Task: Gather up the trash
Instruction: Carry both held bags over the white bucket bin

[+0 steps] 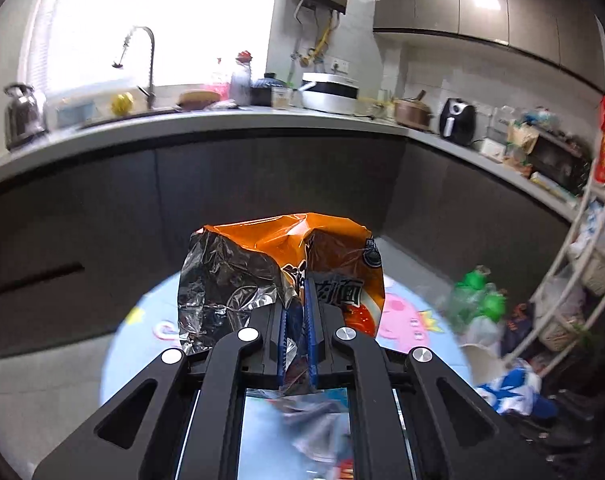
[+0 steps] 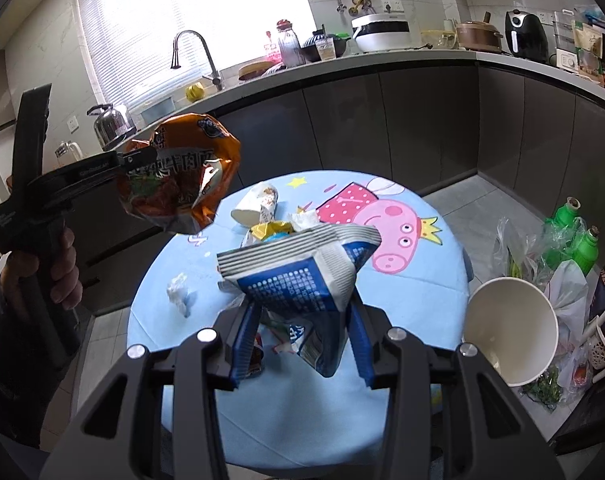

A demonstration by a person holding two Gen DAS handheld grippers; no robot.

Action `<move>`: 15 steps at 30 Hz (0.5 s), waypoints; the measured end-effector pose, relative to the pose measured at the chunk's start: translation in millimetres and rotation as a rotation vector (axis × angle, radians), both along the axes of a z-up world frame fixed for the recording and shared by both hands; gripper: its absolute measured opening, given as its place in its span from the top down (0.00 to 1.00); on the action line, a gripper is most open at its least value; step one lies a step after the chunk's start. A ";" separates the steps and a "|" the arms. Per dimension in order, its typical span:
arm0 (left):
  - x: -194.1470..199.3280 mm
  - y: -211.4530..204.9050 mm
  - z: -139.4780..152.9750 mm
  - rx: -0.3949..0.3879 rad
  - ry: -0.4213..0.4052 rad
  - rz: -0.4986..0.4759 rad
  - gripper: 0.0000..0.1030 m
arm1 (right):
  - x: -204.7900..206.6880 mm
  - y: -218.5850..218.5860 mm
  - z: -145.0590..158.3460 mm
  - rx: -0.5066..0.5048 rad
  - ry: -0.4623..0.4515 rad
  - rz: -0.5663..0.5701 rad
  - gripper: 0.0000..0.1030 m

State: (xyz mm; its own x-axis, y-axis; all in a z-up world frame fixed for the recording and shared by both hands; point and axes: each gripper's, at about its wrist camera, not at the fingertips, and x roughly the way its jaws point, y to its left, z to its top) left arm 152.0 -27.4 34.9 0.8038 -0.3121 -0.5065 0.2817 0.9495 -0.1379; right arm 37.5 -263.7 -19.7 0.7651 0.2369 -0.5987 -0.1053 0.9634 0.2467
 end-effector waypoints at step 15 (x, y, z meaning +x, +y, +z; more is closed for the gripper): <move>-21.4 -119.0 19.7 -0.127 0.134 -0.333 0.93 | -40.3 -107.9 42.5 -0.010 -0.140 -0.241 0.59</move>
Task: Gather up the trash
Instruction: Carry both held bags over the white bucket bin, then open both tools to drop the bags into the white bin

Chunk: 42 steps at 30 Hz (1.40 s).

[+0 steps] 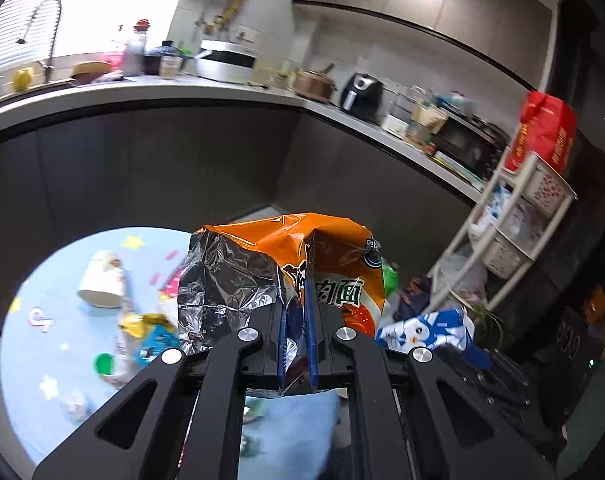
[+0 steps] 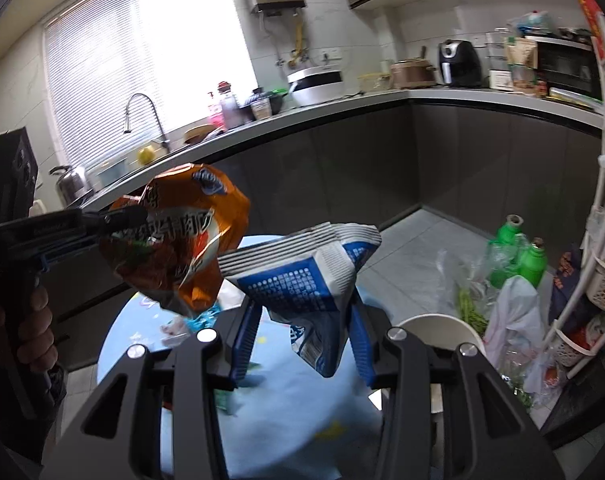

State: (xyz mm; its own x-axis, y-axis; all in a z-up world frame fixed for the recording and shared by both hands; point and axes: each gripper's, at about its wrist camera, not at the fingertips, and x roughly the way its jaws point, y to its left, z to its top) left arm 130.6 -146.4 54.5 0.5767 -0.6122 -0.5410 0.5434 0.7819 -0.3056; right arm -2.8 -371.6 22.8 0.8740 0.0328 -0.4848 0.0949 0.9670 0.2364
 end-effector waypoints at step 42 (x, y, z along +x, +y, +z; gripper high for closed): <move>54.5 -237.8 -164.3 0.198 0.122 -0.165 0.08 | 7.8 -162.8 -142.7 0.148 0.230 -0.290 0.59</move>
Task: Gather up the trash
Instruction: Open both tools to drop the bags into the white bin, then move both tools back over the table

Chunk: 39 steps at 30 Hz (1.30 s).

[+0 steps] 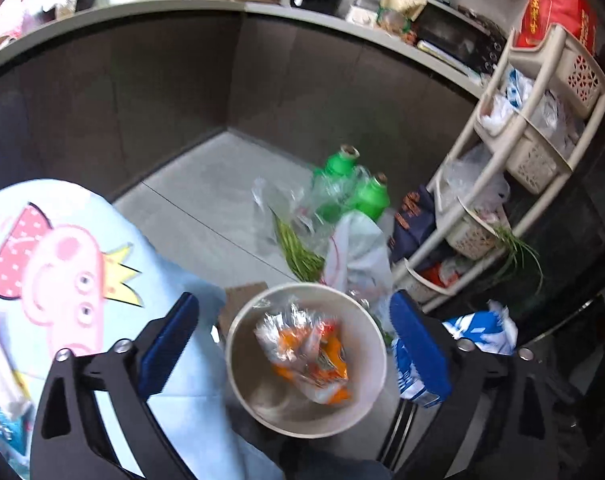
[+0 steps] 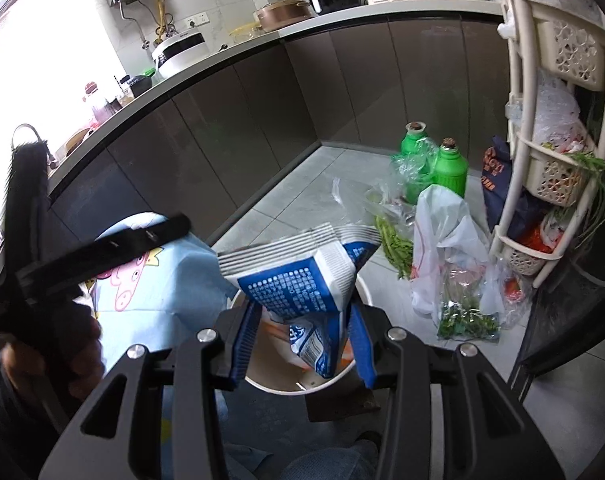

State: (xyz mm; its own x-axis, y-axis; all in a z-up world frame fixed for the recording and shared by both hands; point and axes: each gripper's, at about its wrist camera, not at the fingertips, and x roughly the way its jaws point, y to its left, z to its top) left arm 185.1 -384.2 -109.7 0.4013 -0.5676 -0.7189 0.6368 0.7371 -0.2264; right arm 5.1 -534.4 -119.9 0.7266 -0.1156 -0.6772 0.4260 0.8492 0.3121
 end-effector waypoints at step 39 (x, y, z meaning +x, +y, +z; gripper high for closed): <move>-68.6 242.2 100.6 -0.087 -0.048 0.325 0.08 | 14.3 137.0 66.9 -0.084 -0.106 0.294 0.03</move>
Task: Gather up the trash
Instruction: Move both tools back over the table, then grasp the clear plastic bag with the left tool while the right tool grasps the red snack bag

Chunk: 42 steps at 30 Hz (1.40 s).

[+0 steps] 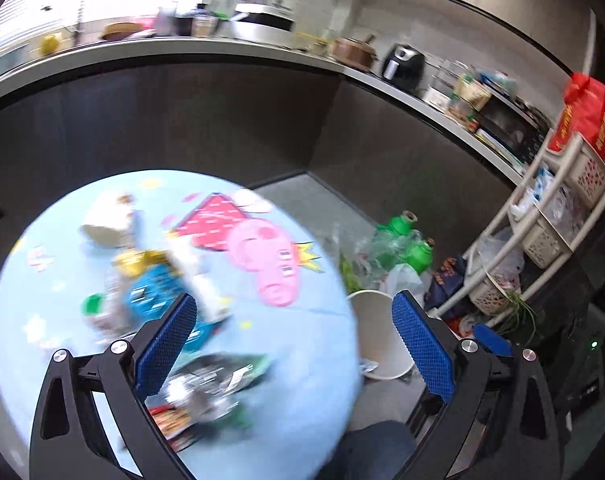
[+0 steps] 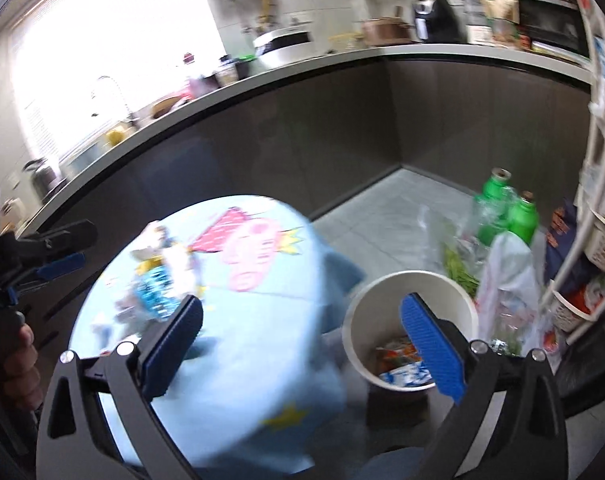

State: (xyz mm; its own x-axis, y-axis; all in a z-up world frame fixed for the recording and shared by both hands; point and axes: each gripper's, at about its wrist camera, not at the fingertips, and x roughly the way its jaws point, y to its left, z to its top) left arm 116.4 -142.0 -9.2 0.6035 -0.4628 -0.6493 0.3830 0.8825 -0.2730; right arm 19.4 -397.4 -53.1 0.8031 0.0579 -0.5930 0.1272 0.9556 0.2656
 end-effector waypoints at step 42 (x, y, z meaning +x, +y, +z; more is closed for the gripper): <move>-5.9 241.2 -103.4 0.032 0.200 0.307 0.14 | 59.9 237.7 -56.4 -0.093 0.271 0.711 0.46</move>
